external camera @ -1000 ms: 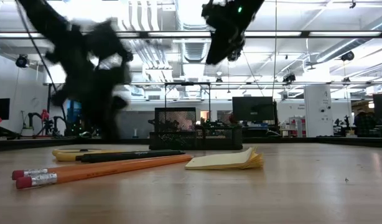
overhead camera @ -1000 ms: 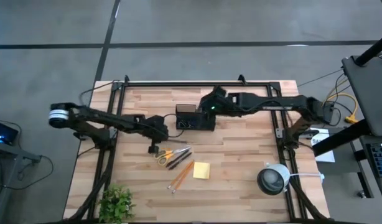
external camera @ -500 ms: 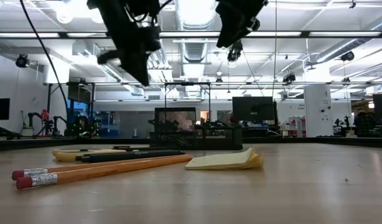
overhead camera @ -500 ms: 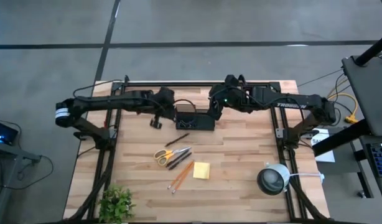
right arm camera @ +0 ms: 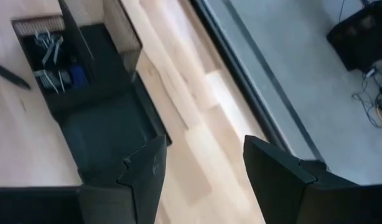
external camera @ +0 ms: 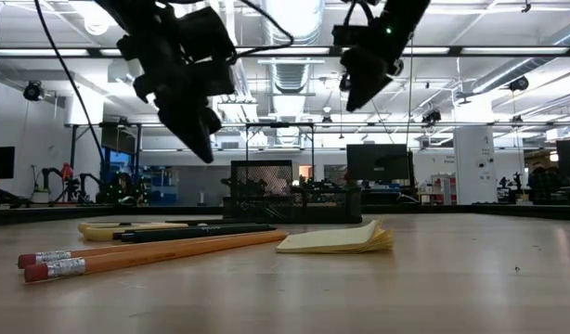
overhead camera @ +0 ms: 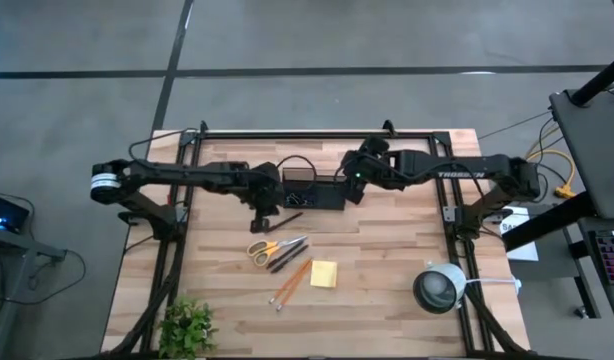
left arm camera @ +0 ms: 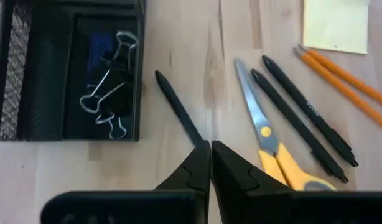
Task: Pick and place office supplies into organizer
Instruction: Put the top black pen into the black organizer bin
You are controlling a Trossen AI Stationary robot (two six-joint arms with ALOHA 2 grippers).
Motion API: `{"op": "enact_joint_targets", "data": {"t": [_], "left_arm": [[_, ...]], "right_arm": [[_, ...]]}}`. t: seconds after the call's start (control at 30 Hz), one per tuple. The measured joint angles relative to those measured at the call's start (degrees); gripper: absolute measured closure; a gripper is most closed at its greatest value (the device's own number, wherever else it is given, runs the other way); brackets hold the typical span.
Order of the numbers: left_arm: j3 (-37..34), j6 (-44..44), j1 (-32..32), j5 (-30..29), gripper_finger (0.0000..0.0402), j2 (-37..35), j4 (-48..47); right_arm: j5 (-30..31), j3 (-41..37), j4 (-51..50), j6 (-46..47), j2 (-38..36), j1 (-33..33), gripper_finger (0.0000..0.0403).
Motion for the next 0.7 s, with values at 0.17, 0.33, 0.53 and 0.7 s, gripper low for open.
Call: {"op": "enact_joint_targets", "data": {"t": [0.17,0.33,0.53,0.7], "left_arm": [[0.91,0.09,0.05,1.18,0.0401,0.80,0.11],[1.52,-0.56,-0.21,4.49,0.0394,2.36,2.33],[3.16,-7.85,-1.10,-6.66,0.0327,5.08,-8.61],[0.33,-13.68,-4.22,-6.64,0.0251,3.55,-1.83]], "right_arm": [[-0.03,-1.89,0.69,0.25,-0.04,0.00,0.0202],[0.01,-1.90,2.46,-1.27,-0.06,-0.02,0.0202],[0.06,-1.90,4.02,-3.58,-0.06,-0.04,0.0202],[0.01,-1.90,5.36,-6.33,-0.06,-0.77,0.0202]]}}
